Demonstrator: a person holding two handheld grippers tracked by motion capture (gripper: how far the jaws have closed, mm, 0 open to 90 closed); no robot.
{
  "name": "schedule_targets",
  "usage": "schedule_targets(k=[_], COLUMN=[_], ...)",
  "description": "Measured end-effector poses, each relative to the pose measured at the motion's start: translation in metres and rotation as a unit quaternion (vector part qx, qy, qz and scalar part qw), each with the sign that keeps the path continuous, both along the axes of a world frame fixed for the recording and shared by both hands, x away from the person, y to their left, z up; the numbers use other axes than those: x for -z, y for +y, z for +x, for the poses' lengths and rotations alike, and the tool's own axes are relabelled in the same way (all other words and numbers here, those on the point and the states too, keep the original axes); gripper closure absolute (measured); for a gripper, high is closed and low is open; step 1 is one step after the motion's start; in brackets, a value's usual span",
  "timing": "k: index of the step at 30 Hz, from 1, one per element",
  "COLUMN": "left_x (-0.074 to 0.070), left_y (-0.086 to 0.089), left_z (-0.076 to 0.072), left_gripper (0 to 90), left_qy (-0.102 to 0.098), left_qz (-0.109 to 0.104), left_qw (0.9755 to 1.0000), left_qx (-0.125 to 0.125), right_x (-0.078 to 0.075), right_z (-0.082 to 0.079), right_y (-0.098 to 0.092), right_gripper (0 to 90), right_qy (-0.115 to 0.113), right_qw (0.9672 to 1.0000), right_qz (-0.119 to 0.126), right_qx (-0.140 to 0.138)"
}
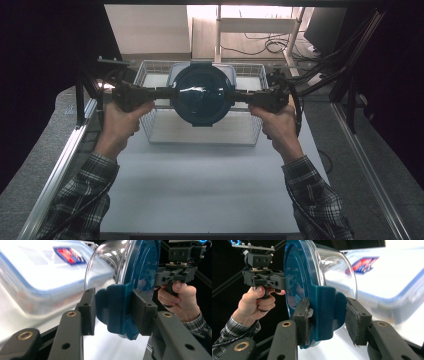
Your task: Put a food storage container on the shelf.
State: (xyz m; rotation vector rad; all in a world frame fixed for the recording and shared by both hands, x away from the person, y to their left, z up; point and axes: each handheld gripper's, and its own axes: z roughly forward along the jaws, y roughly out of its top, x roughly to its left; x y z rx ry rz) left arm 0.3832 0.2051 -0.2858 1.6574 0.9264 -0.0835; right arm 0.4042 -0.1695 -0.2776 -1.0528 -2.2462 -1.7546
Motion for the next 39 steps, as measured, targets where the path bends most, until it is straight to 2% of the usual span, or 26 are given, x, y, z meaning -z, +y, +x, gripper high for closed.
schedule_targets(k=[2,3,5,7,9,10,12,20,23,28,31,33,34,36,39], left_x=[-0.003,-0.011,-0.015,-0.024,-0.027,-0.033,-0.036,-0.032,-0.029,-0.027,-0.028,-0.028,-0.028,-0.028,-0.023], left_y=[0.001,0.003,0.004,0.006,0.006,0.007,0.007,0.012,0.012,0.013,0.010,0.010,0.009,0.009,0.009], left_z=[0.004,0.012,0.016,0.028,0.031,0.039,0.045,0.067,0.075,0.082,0.084,0.085,0.087,0.088,0.093], left_gripper=[57.8,57.7,57.7,57.7,57.5,57.5,57.4,56.8,56.7,56.3,54.7,54.2,53.8,53.5,53.1], left_qy=[0.002,0.004,0.005,0.006,0.006,0.008,0.013,0.033,0.041,0.052,0.053,0.054,0.056,0.059,0.070], left_qz=[-0.002,-0.003,-0.004,-0.005,-0.005,-0.005,-0.006,-0.018,-0.026,-0.034,-0.029,-0.031,-0.033,-0.035,-0.053], left_qw=[1.0000,1.0000,1.0000,1.0000,1.0000,0.9999,0.9998,0.9990,0.9985,0.9976,0.9975,0.9972,0.9969,0.9967,0.9950], left_qx=[-0.001,-0.001,-0.002,-0.003,-0.005,-0.010,-0.014,-0.026,-0.026,-0.030,-0.037,-0.040,-0.044,-0.044,-0.046], right_x=[-0.004,-0.012,-0.019,-0.026,-0.029,-0.033,-0.036,-0.038,-0.036,-0.037,-0.036,-0.036,-0.035,-0.033,-0.031], right_z=[0.004,0.012,0.019,0.026,0.029,0.036,0.044,0.064,0.071,0.075,0.076,0.077,0.078,0.080,0.084], right_y=[0.001,0.003,0.005,0.007,0.008,0.009,0.010,0.017,0.018,0.018,0.019,0.020,0.020,0.019,0.018], right_gripper=[57.2,57.2,57.2,57.2,57.1,57.0,56.8,56.5,56.4,55.5,54.2,53.3,51.6,51.0,50.1], right_qy=[0.000,0.001,0.003,0.005,0.005,0.006,0.009,0.023,0.033,0.036,0.036,0.039,0.041,0.048,0.056], right_qw=[1.0000,1.0000,1.0000,1.0000,1.0000,0.9999,0.9999,0.9994,0.9990,0.9985,0.9982,0.9980,0.9971,0.9967,0.9961], right_qz=[-0.001,-0.001,-0.002,0.000,0.000,0.001,0.000,-0.006,-0.001,0.001,0.002,0.002,-0.008,-0.006,0.001], right_qx=[0.001,0.003,0.005,0.008,0.008,0.011,0.015,0.025,0.031,0.040,0.047,0.051,0.063,0.065,0.068])
